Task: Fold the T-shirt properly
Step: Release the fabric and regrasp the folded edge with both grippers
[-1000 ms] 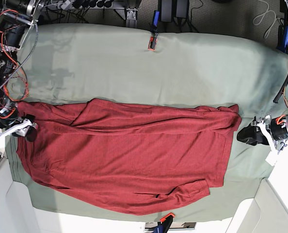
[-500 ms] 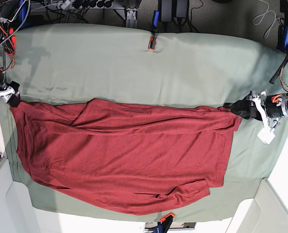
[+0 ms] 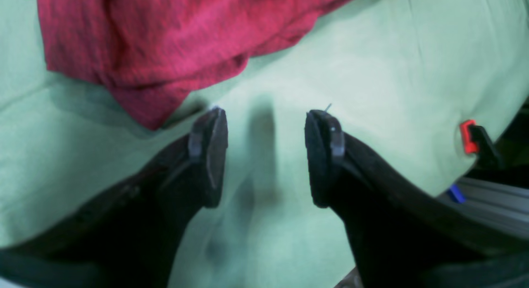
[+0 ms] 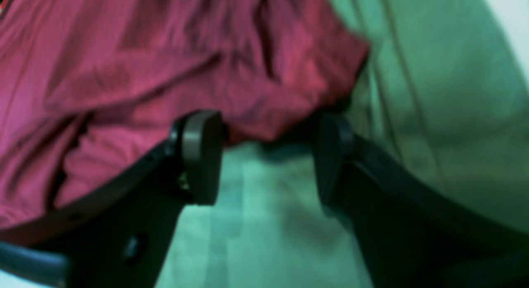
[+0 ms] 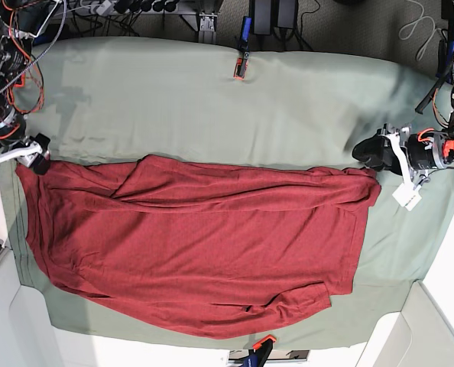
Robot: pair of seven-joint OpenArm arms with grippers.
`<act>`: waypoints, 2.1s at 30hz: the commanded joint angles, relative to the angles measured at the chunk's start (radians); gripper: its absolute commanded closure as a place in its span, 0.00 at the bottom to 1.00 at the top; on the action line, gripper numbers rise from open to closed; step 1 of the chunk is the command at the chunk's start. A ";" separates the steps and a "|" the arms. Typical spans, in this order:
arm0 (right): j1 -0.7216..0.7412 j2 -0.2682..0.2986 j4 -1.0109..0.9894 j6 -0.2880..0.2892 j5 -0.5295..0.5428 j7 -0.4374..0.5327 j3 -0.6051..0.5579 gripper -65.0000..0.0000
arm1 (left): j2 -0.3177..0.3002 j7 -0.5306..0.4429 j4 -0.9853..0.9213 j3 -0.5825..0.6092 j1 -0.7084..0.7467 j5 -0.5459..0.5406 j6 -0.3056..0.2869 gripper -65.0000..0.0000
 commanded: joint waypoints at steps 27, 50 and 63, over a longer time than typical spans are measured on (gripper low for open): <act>0.151 0.011 -0.188 0.022 0.014 0.008 0.001 0.47 | 0.243 -0.097 -0.240 -0.308 -0.040 0.091 -0.006 0.49; 0.151 0.011 -0.188 0.022 -0.011 -0.012 0.001 0.47 | 0.228 -0.042 -0.241 -0.342 -0.120 0.022 -0.006 0.49; 0.146 0.011 -0.188 0.022 -0.012 -0.013 0.001 0.47 | 0.316 -0.111 -0.381 -0.342 -0.255 0.152 0.030 0.49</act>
